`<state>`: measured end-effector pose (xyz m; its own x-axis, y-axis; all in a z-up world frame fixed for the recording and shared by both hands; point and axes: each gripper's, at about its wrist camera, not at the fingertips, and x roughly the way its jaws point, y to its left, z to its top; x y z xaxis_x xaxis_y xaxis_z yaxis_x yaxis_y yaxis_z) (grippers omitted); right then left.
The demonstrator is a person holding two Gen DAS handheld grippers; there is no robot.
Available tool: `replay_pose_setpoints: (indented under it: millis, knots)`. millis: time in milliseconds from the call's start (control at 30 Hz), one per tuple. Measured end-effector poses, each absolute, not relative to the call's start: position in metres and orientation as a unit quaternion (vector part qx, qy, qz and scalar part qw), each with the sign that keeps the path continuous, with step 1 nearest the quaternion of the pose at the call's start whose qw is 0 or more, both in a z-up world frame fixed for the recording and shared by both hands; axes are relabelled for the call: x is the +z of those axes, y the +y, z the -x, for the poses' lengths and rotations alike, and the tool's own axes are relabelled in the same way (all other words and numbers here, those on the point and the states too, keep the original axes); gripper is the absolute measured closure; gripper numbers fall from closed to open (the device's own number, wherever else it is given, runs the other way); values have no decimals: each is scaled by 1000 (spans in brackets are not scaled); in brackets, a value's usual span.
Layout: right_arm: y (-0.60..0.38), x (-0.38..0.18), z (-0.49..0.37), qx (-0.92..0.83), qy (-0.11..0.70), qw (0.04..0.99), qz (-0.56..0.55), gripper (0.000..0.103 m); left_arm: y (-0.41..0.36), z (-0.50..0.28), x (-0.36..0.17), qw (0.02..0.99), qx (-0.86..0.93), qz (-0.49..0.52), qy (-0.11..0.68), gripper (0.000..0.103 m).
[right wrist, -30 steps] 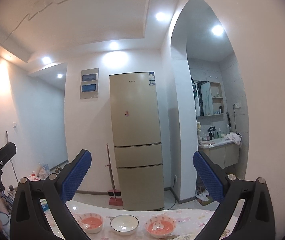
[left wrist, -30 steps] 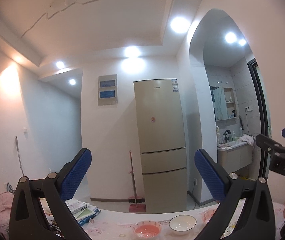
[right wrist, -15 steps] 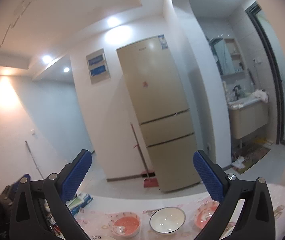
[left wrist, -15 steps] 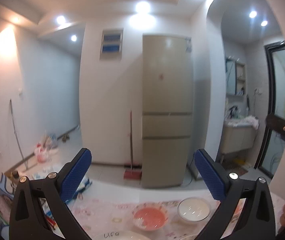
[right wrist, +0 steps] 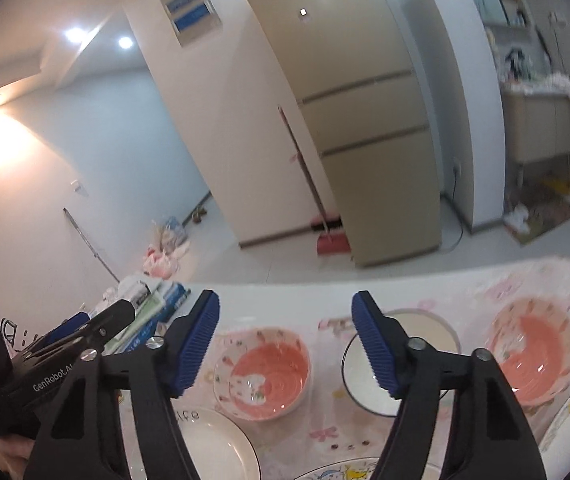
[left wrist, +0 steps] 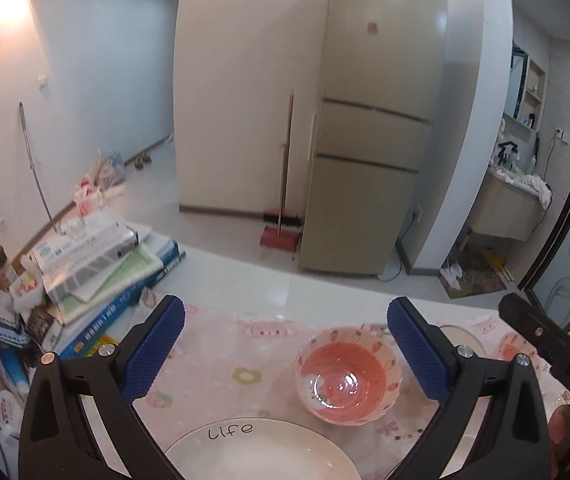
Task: Organize plates and bowls
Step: 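Move both grippers toward the pink strawberry bowl beside the 'Life' plate, then close the left gripper on the pink bowl rim while the right gripper grips it too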
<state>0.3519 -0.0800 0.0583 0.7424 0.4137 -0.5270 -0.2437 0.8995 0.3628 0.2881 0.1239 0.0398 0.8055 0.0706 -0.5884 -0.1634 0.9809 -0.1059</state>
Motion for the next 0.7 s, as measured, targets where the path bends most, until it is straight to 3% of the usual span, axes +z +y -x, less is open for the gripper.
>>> replay_pose_setpoints:
  millis: [233, 300, 567, 700]
  knots:
    - [-51, 7, -380, 185, 398, 894, -95, 44, 132, -322, -1, 920, 48, 88, 378, 12]
    - [-45, -8, -383, 190, 426, 881, -85, 50, 131, -329, -13, 910, 36, 97, 401, 17]
    - [-28, -43, -393, 195, 487, 846, -95, 52, 130, -343, -39, 885, 26, 116, 450, 30]
    - [-31, -57, -392, 201, 516, 822, -131, 64, 137, -348, -52, 870, 11, 134, 474, 41]
